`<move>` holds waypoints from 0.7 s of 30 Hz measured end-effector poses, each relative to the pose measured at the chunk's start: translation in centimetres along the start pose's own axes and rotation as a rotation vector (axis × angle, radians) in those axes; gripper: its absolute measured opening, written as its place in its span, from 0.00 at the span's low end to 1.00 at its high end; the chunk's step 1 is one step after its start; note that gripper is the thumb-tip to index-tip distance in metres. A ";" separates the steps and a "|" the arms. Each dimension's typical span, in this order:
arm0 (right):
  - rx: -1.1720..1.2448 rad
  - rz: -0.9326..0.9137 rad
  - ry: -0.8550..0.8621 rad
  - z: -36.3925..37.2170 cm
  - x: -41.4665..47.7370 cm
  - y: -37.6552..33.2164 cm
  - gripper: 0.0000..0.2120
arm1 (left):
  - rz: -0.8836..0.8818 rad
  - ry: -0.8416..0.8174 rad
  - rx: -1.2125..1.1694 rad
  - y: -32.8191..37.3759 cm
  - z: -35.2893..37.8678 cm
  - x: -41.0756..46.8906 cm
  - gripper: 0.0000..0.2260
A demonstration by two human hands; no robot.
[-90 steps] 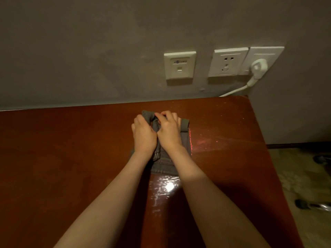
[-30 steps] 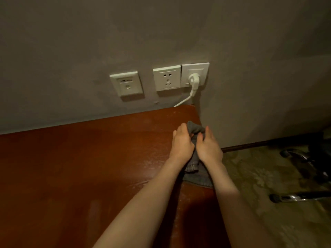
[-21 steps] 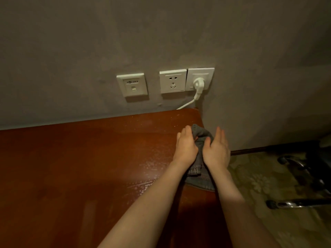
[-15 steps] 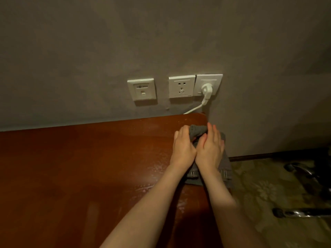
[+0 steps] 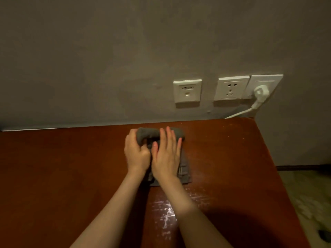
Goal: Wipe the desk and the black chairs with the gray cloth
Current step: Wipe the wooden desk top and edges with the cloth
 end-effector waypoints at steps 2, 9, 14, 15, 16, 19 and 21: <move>-0.027 -0.014 -0.131 3.7 -1.2 -2.5 0.22 | -0.088 0.090 0.033 -3.7 -2.7 -0.1 0.13; -0.266 -0.199 -0.428 11.8 0.1 -5.9 0.25 | -0.329 0.023 0.241 -11.4 -3.3 1.6 0.21; -0.253 -0.128 -0.363 10.7 4.7 -3.9 0.23 | -0.152 -0.155 0.325 -9.7 1.9 5.4 0.27; -0.261 -0.100 -0.345 10.0 5.6 -2.8 0.23 | -0.136 -0.196 0.329 -9.2 3.4 5.7 0.27; -0.269 -0.073 -0.329 9.2 6.4 -1.7 0.24 | -0.121 -0.227 0.332 -8.6 4.9 5.9 0.28; -0.296 0.012 -0.287 6.6 8.2 1.9 0.24 | -0.066 -0.285 0.325 -6.1 8.8 5.5 0.28; -0.308 0.057 -0.260 4.5 9.1 4.3 0.25 | -0.038 -0.308 0.292 -4.2 11.3 4.9 0.27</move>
Point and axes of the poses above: each hand's wrist, its own x-axis towards the middle knuckle, its own z-axis out of the palm, y = z × x, the point moved 10 cm from there along x, towards the middle knuckle, and after that the axes turned 13 degrees about z, right-handed, at the moved point
